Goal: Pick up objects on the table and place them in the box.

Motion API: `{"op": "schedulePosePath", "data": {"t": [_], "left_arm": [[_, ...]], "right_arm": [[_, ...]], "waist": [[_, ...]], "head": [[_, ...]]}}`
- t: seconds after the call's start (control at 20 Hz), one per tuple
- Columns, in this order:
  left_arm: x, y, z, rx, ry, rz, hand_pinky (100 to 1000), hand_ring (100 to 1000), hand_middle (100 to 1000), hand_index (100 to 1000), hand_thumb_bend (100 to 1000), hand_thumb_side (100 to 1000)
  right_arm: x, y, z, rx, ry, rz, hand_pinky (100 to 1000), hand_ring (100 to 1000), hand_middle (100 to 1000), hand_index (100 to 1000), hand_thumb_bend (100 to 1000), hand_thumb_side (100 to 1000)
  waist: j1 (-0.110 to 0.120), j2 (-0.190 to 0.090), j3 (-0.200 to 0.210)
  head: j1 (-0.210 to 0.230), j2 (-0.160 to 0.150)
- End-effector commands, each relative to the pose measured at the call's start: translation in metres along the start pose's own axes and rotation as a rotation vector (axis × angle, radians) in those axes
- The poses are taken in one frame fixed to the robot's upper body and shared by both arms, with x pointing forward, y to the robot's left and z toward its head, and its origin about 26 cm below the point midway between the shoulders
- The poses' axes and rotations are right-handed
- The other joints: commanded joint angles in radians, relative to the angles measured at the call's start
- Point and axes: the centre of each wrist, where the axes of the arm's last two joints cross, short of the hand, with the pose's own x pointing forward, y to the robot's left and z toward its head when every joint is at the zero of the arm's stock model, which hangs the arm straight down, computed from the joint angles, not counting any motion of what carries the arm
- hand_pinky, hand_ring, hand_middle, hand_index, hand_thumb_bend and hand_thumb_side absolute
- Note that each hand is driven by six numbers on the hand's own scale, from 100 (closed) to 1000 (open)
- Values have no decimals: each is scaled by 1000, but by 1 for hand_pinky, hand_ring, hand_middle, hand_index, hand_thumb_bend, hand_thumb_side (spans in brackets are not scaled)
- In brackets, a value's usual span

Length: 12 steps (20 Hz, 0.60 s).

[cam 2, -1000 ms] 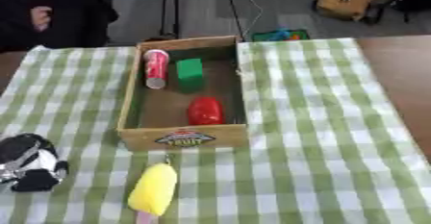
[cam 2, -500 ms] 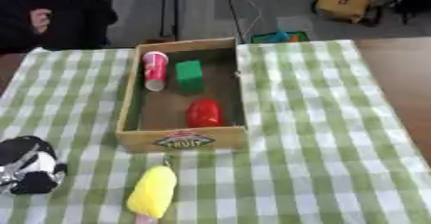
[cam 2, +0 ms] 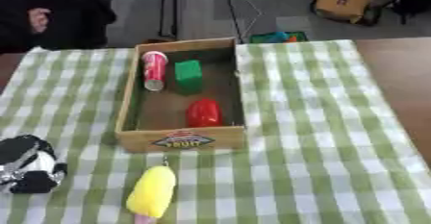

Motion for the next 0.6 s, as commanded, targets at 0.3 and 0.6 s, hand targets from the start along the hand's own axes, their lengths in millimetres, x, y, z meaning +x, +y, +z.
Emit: {"op": "schedulePosePath", "data": {"t": [0.3, 0.6], "left_arm": [[4, 2, -8, -32, -10, 21, 294, 497, 503, 544, 100, 271], [4, 10, -9, -15, -10, 17, 290, 491, 502, 546, 100, 256]], "right_arm": [[5, 0, -8, -28, -41, -27, 427, 437, 316, 448, 100, 746], [5, -1, -8, -28, -41, -25, 427, 438, 316, 448, 100, 745]], "waist": [[-6, -10, -2], [-4, -11, -1]], "head": [[-5, -10], [-7, -8]]}}
